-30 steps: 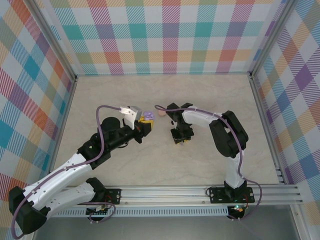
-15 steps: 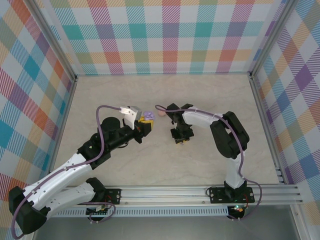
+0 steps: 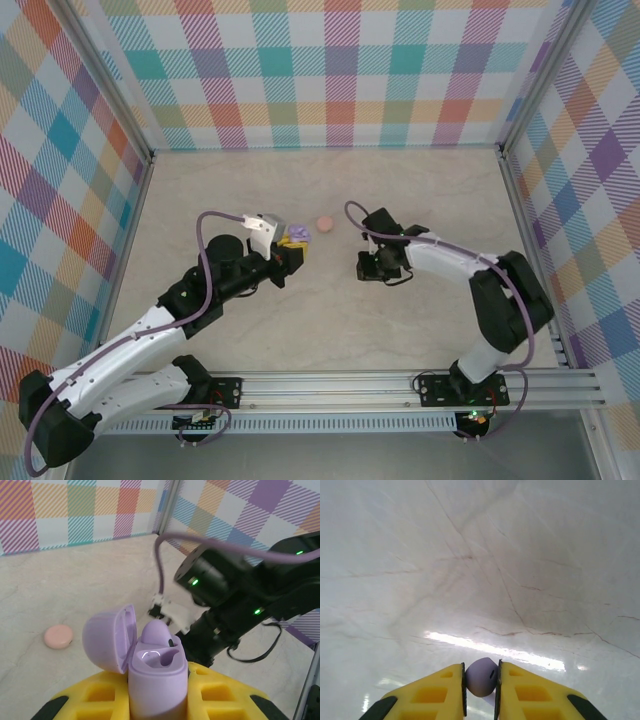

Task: Insert the wireless bluetooth earbuds into the charging case

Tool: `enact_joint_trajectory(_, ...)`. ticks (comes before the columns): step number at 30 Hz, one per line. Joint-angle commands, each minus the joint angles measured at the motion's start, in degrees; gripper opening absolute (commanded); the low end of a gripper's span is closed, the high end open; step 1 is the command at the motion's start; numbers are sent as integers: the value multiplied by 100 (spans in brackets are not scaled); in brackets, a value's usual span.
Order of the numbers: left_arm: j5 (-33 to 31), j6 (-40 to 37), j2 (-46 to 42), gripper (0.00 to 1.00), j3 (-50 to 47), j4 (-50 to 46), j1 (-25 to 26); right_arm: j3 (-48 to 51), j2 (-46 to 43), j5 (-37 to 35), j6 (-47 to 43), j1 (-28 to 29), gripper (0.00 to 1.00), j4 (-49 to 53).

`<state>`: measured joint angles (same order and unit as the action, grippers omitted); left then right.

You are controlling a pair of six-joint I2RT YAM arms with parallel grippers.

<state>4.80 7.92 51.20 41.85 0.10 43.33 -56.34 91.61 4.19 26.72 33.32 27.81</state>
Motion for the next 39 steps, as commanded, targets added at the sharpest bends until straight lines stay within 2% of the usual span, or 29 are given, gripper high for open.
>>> enact_joint_trajectory(1, -53, 56, 63, 0, -122, 216, 80, 271, -484, 526, 273, -53, 19, -884)
enact_joint_trajectory(8, -27, 197, 137, 0, -536, 993, 81, 648, -1726, 942, 569, -53, 18, -1687)
enact_joint_trajectory(15, 264, 318, 250, 0, -869, 1983, 84, 461, -2596, 1746, 821, -54, 20, -2397)
enact_joint_trajectory(23, 845, -151, 381, 0, -1061, 3121, 84, 116, -2997, 2526, 1204, 11, 21, -3182)
enact_joint_trajectory(30, 1114, -436, 660, 0, -730, 3256, 83, -280, -3088, 2576, 1114, 365, 22, -3219)
enact_joint_trajectory(39, 1407, -336, 756, 0, -451, 3379, 79, -639, -2924, 2390, 709, 789, 22, -2877)
